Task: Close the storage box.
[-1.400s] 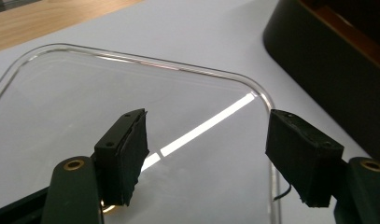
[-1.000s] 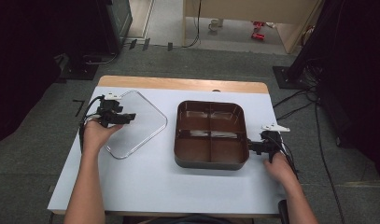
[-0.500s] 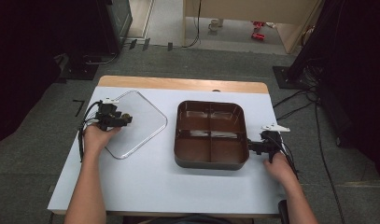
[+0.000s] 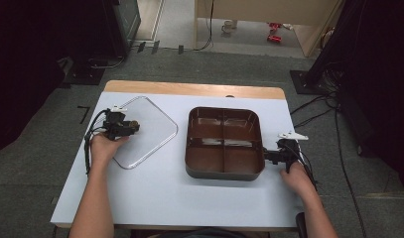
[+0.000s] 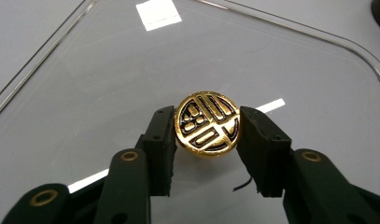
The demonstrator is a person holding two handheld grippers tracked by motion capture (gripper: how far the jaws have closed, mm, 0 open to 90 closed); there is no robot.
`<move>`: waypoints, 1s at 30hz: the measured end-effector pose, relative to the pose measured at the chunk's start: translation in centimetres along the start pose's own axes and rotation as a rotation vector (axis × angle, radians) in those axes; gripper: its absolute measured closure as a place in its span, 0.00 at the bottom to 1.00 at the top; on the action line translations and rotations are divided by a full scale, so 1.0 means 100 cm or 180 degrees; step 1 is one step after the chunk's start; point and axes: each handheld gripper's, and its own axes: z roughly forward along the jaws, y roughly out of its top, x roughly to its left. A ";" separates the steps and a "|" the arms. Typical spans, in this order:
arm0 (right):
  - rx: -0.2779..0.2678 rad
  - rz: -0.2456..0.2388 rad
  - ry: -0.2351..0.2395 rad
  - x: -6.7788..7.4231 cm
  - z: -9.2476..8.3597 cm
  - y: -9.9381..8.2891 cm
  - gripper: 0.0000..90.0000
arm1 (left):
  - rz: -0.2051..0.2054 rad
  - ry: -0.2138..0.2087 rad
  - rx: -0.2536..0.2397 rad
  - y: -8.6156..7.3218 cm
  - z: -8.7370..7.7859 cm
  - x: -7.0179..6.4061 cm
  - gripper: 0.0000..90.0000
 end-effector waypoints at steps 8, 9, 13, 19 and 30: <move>-0.0001 0.0000 0.0000 0.000 0.000 0.000 0.13 | 0.0013 -0.0010 0.0004 0.001 -0.001 0.000 0.66; -0.0001 0.0000 0.0000 0.000 0.000 0.000 0.13 | 0.0020 -0.0006 0.0011 0.001 -0.001 0.000 0.66; -0.0002 -0.0001 0.0000 0.000 0.000 0.000 0.13 | 0.0047 0.0039 0.0030 0.003 -0.001 -0.001 0.66; -0.0001 0.0000 0.0000 0.000 0.000 0.000 0.13 | 0.0031 0.0022 -0.0030 0.005 -0.006 -0.002 0.66; -0.0001 0.0004 0.0000 0.000 0.000 0.000 0.13 | 0.0134 -0.0062 -0.0060 0.014 -0.020 -0.013 0.66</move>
